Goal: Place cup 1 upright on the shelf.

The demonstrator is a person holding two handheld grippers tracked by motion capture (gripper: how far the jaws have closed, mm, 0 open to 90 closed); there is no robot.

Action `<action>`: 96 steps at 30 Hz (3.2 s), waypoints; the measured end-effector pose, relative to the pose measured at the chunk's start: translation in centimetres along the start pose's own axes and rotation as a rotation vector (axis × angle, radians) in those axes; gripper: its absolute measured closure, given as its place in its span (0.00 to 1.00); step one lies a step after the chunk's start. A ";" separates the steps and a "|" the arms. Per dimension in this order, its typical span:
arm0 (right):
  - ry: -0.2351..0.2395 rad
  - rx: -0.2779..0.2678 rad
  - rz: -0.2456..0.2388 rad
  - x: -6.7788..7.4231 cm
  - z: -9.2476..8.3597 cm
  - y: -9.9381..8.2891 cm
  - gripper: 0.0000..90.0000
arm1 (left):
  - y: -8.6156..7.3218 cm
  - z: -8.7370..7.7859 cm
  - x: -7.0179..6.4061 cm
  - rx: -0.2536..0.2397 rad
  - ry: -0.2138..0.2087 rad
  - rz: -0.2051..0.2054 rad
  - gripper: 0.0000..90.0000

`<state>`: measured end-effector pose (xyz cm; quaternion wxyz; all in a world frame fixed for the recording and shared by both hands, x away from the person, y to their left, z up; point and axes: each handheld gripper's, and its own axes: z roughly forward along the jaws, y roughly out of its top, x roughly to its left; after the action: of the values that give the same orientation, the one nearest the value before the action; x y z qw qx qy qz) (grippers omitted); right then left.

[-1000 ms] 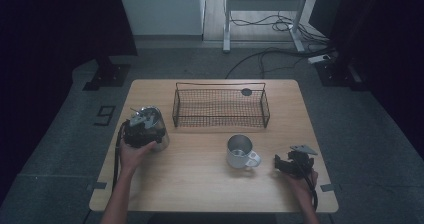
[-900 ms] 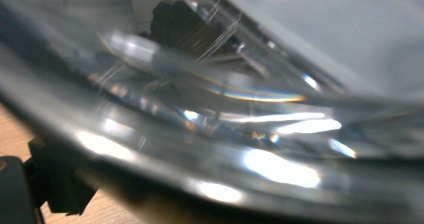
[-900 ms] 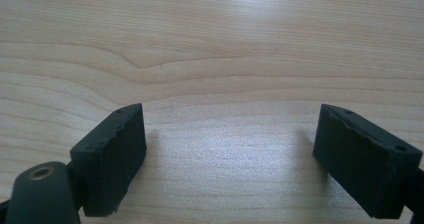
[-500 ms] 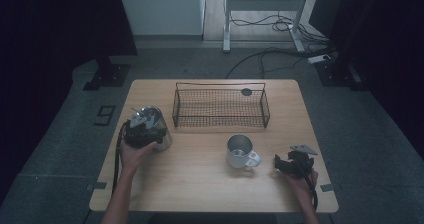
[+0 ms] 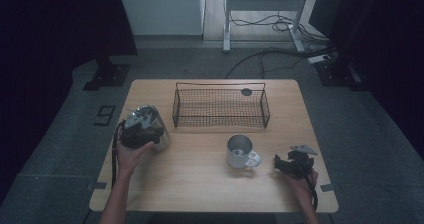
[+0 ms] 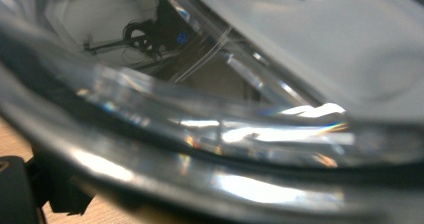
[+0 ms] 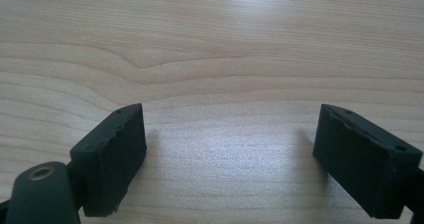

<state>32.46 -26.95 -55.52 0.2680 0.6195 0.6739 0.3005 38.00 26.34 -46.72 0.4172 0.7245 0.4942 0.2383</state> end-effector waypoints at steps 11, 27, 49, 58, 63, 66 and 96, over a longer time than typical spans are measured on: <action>0.000 0.000 0.000 0.0 0.0 0.0 0.14 | 1.1 -0.8 -0.6 -0.018 0.001 0.020 0.04; 0.000 0.000 0.001 0.0 0.0 0.0 0.14 | 3.3 -1.7 -1.7 -0.043 -0.019 0.030 0.04; 0.000 0.001 0.001 0.0 0.0 0.0 0.14 | 5.4 -1.8 -3.1 -0.062 -0.049 0.053 0.04; 0.000 0.001 0.001 0.0 0.0 0.0 0.14 | 5.7 -1.8 -3.4 -0.060 -0.052 0.063 0.04; 0.000 0.001 0.001 0.0 0.0 0.0 0.14 | 6.0 -1.8 -3.6 -0.061 -0.054 0.066 0.04; 0.000 0.001 0.001 0.0 0.0 0.0 0.14 | 6.1 -1.9 -3.7 -0.064 -0.055 0.067 0.04; -0.004 -0.001 -0.001 0.0 0.1 0.0 0.14 | 7.7 -0.7 -4.8 -0.065 -0.087 0.065 0.04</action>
<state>32.54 -26.99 -55.53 0.2696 0.6196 0.6736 0.2994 39.61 20.95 -39.54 0.4538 0.7357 0.4440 0.2359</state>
